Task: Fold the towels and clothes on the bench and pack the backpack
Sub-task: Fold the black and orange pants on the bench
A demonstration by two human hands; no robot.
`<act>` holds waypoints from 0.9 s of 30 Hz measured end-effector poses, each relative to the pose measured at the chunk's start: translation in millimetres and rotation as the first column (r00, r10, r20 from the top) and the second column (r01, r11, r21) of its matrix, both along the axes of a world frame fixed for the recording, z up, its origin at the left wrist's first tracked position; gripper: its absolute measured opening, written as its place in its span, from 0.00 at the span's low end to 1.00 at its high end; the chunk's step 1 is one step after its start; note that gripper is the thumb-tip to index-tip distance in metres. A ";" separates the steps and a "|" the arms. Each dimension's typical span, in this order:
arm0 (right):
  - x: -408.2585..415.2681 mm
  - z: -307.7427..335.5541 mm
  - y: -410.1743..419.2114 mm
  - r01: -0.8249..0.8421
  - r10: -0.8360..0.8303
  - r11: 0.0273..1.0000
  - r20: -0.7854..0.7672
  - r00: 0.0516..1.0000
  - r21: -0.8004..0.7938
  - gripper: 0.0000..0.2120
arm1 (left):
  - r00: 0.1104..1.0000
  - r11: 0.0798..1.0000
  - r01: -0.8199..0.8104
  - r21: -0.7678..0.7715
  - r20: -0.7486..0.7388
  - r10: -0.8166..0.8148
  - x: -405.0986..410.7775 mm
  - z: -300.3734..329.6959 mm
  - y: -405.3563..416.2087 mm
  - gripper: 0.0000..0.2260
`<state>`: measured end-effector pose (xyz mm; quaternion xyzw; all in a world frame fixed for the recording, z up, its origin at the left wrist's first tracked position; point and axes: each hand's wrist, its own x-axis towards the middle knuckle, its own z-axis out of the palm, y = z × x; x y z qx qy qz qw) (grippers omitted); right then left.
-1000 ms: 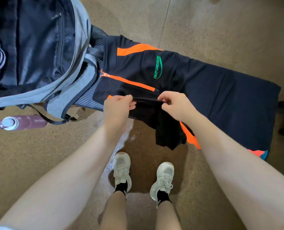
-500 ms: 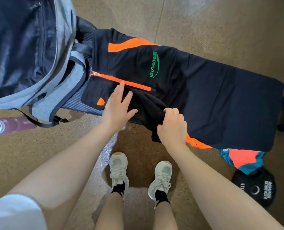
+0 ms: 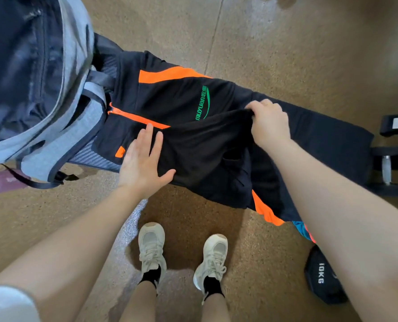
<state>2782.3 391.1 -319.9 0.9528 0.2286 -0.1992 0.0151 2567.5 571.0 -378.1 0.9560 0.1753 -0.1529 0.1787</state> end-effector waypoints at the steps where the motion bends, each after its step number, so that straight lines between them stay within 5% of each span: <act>1: -10.0 -8.0 0.3 0.032 -0.035 0.998 0.050 0.998 0.056 0.20 | 1.000 1.000 -0.012 0.007 -0.004 0.012 -1.4 -1.3 1.7 0.39; 5: -66.3 -13.5 -19.6 0.299 -0.334 0.884 0.037 0.942 0.359 0.21 | 0.999 0.999 -0.031 0.043 0.029 0.030 -0.8 1.1 0.9 0.36; 8: -117.0 -8.1 -56.8 0.300 -0.348 0.861 0.045 0.936 0.410 0.12 | 0.991 0.994 -0.112 0.019 0.077 0.110 13.2 14.1 -21.0 0.32; 11: -152.2 -14.0 -91.2 0.359 -0.362 0.860 -0.064 0.930 0.361 0.06 | 0.966 0.990 0.137 0.029 0.218 -0.140 19.9 18.7 -64.7 0.29; 15: -170.0 -24.8 -102.1 0.459 -0.422 0.864 -0.197 0.885 0.209 0.17 | 0.763 0.839 0.544 0.001 0.415 -0.495 27.6 17.1 -115.6 0.30; 18: -168.2 -32.8 -99.7 0.406 -0.394 0.903 -0.109 0.913 0.140 0.17 | 0.692 0.750 0.657 0.076 0.335 -0.640 39.1 20.6 -138.7 0.27; 22: -159.7 -39.2 -101.6 0.379 -0.373 0.915 -0.074 0.925 0.134 0.08 | 0.696 0.687 0.700 0.196 0.028 -0.718 60.7 37.3 -148.9 0.14; 25: -157.7 -37.8 -111.3 0.374 -0.354 0.904 -0.127 0.927 0.206 0.07 | 0.797 0.777 0.604 0.175 -0.118 -0.593 70.1 46.6 -153.9 0.12; 27: -155.0 -33.0 -119.0 0.471 -0.418 0.841 -0.234 0.878 0.267 0.07 | 0.848 0.832 0.525 0.177 -0.029 -0.529 70.2 60.8 -156.7 0.13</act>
